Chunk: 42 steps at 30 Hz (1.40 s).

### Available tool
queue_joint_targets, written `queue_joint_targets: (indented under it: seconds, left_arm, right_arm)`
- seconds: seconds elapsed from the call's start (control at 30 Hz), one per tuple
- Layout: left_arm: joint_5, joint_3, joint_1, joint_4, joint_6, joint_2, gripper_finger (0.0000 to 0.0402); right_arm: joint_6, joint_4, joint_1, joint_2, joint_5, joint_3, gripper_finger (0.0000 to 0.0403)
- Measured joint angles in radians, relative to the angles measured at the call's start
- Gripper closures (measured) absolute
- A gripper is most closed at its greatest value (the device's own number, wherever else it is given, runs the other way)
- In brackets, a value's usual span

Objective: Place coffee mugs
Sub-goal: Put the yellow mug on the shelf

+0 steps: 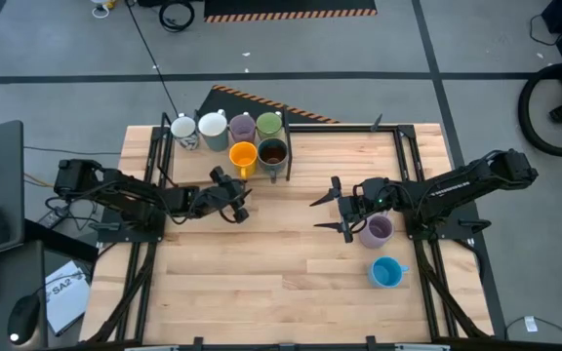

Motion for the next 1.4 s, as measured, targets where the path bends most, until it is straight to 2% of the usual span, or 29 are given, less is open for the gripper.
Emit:
queue_joint_targets:
  seconds: [0.6,1.07,1.4]
  left_arm:
    - [-0.068,0.000,0.000,0.003,0.060,0.000,0.0258]
    - [-0.068,0.000,-0.001,0.006,-0.007,0.002,0.0258]
    - [-0.041,-0.001,0.005,0.051,-0.002,0.010,0.0258]
  right_arm:
    - [0.000,0.002,0.000,0.000,0.000,0.000,0.0129]
    - [-0.001,0.003,0.000,0.000,0.000,0.000,0.0129]
    - [-0.001,0.017,0.000,0.000,-0.003,0.000,0.0129]
